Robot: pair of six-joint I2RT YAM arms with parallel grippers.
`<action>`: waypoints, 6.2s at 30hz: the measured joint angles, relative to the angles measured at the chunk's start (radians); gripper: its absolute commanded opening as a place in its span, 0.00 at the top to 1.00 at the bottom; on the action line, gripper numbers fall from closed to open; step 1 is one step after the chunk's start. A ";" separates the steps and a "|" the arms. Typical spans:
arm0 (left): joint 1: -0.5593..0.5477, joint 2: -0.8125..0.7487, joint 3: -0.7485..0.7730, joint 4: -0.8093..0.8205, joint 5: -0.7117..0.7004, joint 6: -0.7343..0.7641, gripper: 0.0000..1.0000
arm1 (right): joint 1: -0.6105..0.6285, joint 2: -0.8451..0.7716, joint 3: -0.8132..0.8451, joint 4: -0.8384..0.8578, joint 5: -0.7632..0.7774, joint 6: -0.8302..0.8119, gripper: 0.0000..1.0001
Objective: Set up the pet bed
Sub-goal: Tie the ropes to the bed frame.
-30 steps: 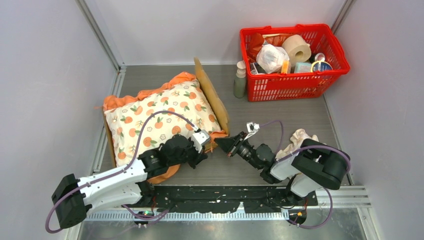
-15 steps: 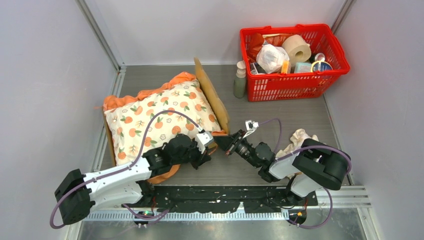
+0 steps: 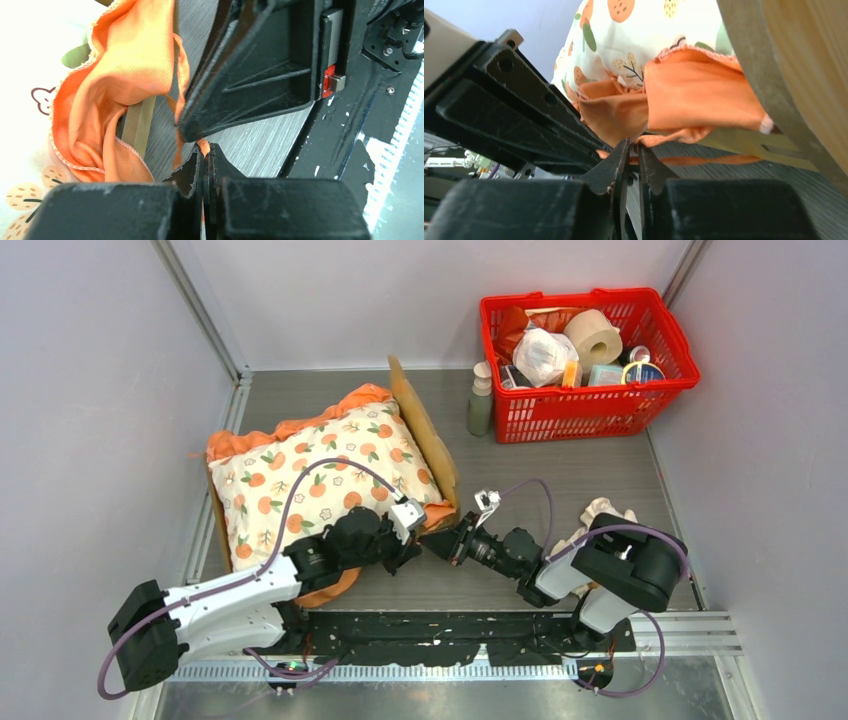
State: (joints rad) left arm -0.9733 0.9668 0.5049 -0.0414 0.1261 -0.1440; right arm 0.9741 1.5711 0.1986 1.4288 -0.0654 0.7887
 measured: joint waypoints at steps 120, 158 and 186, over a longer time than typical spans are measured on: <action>0.000 0.112 0.006 0.060 -0.159 0.039 1.00 | 0.050 -0.477 -0.087 -0.637 0.207 0.069 0.60; 0.045 0.084 -0.031 0.104 -0.051 0.010 1.00 | 0.313 -0.721 -0.086 -0.905 0.217 -2.137 0.50; 0.051 0.106 -0.031 0.114 0.033 -0.010 1.00 | 0.278 0.062 0.090 -0.579 0.233 -2.527 0.55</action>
State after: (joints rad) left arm -0.9222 1.0725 0.4744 0.0727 0.1593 -0.1539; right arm 1.2526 1.6333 0.2886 0.8494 0.1680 -1.7382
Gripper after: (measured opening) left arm 0.011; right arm 0.505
